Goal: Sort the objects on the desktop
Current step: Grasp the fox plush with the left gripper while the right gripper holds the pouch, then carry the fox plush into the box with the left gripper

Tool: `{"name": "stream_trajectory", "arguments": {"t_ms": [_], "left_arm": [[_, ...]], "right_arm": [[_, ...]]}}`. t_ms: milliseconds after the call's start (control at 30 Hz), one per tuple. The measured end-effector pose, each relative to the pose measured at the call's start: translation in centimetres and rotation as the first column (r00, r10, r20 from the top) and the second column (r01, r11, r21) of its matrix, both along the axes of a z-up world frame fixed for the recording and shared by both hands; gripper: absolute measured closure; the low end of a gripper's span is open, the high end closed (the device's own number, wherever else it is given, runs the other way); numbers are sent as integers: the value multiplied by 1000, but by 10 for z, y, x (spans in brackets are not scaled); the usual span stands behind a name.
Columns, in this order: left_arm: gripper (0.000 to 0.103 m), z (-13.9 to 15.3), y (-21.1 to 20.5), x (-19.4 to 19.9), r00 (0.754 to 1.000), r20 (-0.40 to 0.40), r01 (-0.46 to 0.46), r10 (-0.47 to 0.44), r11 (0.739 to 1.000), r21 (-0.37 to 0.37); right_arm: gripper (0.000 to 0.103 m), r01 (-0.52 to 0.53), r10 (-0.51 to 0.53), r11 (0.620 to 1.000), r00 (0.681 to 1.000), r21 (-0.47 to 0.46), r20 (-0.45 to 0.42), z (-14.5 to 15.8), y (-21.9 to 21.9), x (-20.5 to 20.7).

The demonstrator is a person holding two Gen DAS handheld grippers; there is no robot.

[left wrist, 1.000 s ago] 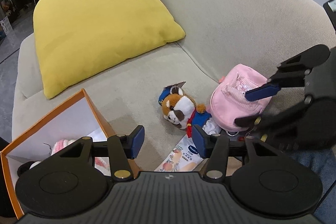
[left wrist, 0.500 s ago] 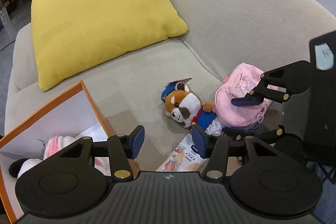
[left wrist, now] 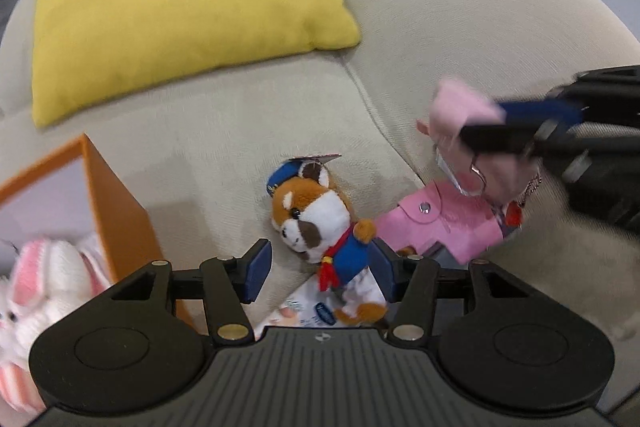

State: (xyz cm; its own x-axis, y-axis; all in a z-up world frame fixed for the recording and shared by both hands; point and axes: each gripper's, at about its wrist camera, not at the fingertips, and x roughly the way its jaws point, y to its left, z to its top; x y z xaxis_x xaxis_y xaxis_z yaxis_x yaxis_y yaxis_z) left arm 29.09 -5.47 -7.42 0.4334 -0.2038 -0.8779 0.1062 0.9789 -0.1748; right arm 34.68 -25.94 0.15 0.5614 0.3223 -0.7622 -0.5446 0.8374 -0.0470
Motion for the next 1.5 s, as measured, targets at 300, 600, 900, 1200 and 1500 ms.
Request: {"name": "stream_trajectory", "arguments": {"t_ms": [300,600,900,1200,1500], "left_arm": [[37,-29,-18,25,979,-131,-166,158,985,-50],[42,-49,-19,36,959,-198,-209,204,978,-8],[59,-49,-10,30,966,-188,-193,178,979,-66],[63,-4,-1,5,987,-77,-150,142,982,-114],[64,92,44,-61,980,119,-134,161,969,-206]], "right_arm": [[87,164,-123,942,981,292,-152,-11,-38,60],[86,226,-182,947,963,226,-199,-6,-40,61],[73,200,-201,980,970,-21,-140,-9,-33,56],[79,208,-199,976,971,59,-136,-10,-39,51],[79,102,-99,976,995,193,-24,41,-3,-2]]}}
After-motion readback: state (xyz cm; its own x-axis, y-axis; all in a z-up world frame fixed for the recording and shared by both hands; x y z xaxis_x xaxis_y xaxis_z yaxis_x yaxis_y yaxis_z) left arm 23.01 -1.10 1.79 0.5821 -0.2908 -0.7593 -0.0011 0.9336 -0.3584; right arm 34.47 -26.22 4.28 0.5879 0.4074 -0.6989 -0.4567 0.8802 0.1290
